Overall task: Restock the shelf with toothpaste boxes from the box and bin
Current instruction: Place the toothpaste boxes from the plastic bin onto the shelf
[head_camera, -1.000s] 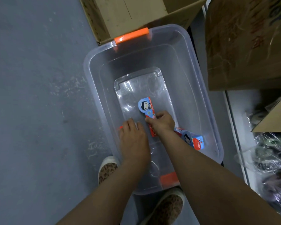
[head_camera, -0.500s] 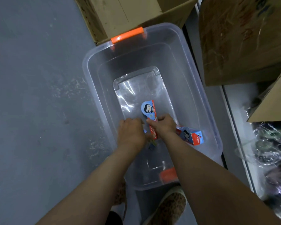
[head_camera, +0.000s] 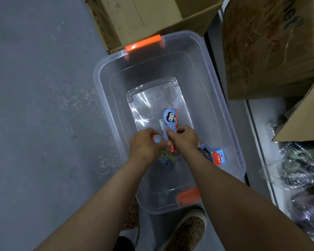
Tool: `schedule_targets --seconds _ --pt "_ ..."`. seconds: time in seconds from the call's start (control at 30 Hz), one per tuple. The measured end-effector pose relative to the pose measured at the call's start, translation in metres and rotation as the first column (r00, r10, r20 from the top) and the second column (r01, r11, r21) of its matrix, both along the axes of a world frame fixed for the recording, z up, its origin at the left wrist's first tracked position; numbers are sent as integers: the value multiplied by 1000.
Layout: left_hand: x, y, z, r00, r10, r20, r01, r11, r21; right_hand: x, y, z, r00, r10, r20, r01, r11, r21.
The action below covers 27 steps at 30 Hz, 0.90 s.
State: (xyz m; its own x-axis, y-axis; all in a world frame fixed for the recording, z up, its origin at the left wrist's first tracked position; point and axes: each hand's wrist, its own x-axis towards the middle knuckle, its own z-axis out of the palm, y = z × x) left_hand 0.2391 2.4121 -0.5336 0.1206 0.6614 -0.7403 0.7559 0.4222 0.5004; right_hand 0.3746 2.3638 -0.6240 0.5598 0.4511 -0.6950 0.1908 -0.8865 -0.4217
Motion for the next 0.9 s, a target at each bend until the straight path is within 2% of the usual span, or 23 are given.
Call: schedule_targets --seconds 0.2,0.27,0.43,0.53,0.7,0.9 --pt "-3 -4 36 961 243 128 -222 962 -161 2 14 41 957 -203 -207 230 966 115" --pt "-4 -2 57 936 318 152 -284 935 -211 4 21 71 922 -244 -300 305 935 178" --pt "-5 5 138 875 440 202 -378 881 -285 10 36 169 879 -261 -398 391 874 289" --pt "-8 6 204 826 504 253 -428 852 -301 15 40 242 842 -307 -443 482 796 366" --pt "-26 14 320 760 567 318 -486 821 -301 21 33 375 727 -346 -592 645 640 418" --pt "-33 26 448 745 474 471 -392 881 -266 27 4 522 687 -402 -605 726 401 558"
